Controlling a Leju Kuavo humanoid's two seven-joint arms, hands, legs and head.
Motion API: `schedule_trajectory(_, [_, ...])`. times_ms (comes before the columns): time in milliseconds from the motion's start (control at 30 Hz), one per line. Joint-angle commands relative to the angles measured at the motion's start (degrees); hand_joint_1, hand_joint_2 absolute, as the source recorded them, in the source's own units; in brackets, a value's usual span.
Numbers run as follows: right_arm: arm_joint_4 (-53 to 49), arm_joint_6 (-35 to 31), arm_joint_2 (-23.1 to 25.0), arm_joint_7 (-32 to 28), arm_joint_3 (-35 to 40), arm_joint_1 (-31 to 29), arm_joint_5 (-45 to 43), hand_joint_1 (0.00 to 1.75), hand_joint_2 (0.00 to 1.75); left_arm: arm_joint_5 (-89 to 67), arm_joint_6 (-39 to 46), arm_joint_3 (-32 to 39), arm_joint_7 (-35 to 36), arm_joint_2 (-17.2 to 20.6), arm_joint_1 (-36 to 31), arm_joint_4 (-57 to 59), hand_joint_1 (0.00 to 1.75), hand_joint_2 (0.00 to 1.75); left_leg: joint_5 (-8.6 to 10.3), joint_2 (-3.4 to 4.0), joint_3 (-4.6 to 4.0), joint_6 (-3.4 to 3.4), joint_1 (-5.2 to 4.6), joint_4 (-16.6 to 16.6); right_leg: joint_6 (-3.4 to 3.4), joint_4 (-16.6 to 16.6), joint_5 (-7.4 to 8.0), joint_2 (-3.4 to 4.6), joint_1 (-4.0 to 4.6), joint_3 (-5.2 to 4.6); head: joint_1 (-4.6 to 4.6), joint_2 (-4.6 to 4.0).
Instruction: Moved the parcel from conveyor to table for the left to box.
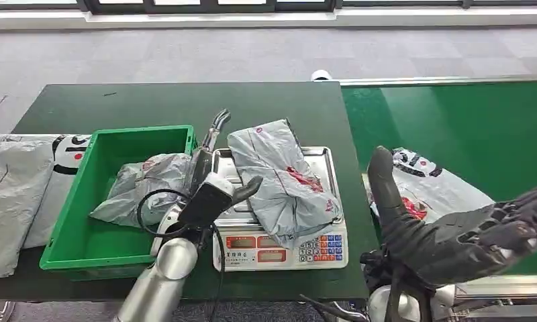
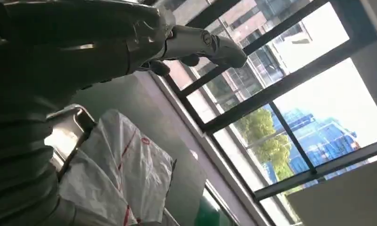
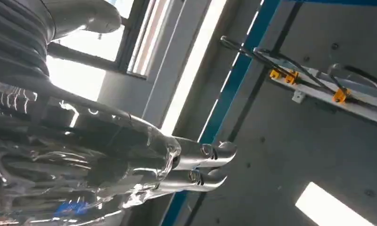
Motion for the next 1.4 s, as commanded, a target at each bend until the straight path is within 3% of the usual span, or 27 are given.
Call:
schedule_trajectory(33, [4.91,-0.07,-0.17,-0.05,3.8,-2.46,-0.88,0.0,1.75,-0.71,-0.86,-3.96,0.83,-0.33,-5.69,12.02,0.0,1.75,0.1,0.08,0.09,-0.06,0.03,-0.23,-0.03,-0.22,0.1,-0.11,0.04,0.09,0.0,0.0])
schedule_trajectory(267, [9.58,-0.07,1.8,-0.05,5.63,-3.32,-2.55,0.0,1.75,-5.03,0.9,-7.07,2.61,-6.03,-15.04,39.25,0.0,1.75,0.17,-0.14,0.09,-0.04,0.03,-0.22,0.0,-0.26,0.12,-0.29,0.05,0.17,0.0,0.0])
schedule_trajectory(367, [10.61,-0.07,1.22,-0.05,5.61,-3.29,-3.54,0.0,1.75,-6.08,0.07,-8.21,3.52,-6.95,-17.14,45.23,0.0,1.75,0.15,-0.04,0.12,-0.02,0.01,-0.22,0.01,-0.24,0.11,-0.18,0.02,0.18,0.0,0.0])
schedule_trajectory(733, [11.89,-0.07,-0.19,-0.05,6.02,-3.12,-4.94,0.0,1.75,-5.0,-3.52,-9.4,3.96,-7.28,-18.43,50.48,0.0,1.75,0.11,0.02,0.09,-0.03,0.04,-0.15,0.02,-0.18,0.09,-0.12,0.04,0.1,0.0,0.0])
schedule_trajectory(1033, [13.6,-0.07,-0.88,-0.05,6.14,-3.75,-5.83,0.0,1.75,-7.61,-7.05,-15.04,6.16,-7.28,-20.52,55.39,0.0,1.75,0.1,0.08,0.07,0.0,0.03,-0.15,0.04,-0.18,0.11,-0.05,0.03,0.11,0.0,0.0])
schedule_trajectory(1067, [13.66,-0.07,-0.87,-0.05,6.05,-3.74,-5.81,0.0,1.75,-7.89,-7.45,-15.5,6.11,-7.28,-20.71,55.61,1.19,1.75,0.14,0.1,0.09,0.0,0.03,-0.22,0.04,-0.25,0.15,-0.06,0.03,0.13,0.0,0.0])
schedule_trajectory(1100, [13.66,-0.07,-0.87,-0.05,6.05,-3.74,-5.81,0.0,1.75,-7.89,-7.45,-15.5,6.11,-7.28,-20.71,55.61,1.75,1.75,0.09,0.06,0.07,0.0,0.01,-0.11,0.04,-0.13,0.08,-0.05,0.02,0.11,0.0,0.0])
schedule_trajectory(1400, [13.55,-0.07,-1.25,-0.05,5.82,-3.44,-5.97,0.0,1.75,-7.89,-7.27,-16.13,5.82,-7.28,-21.12,55.23,1.75,1.75,0.2,0.09,0.08,0.0,0.03,-0.18,0.04,-0.24,0.23,-0.07,0.04,0.16,0.0,0.0])
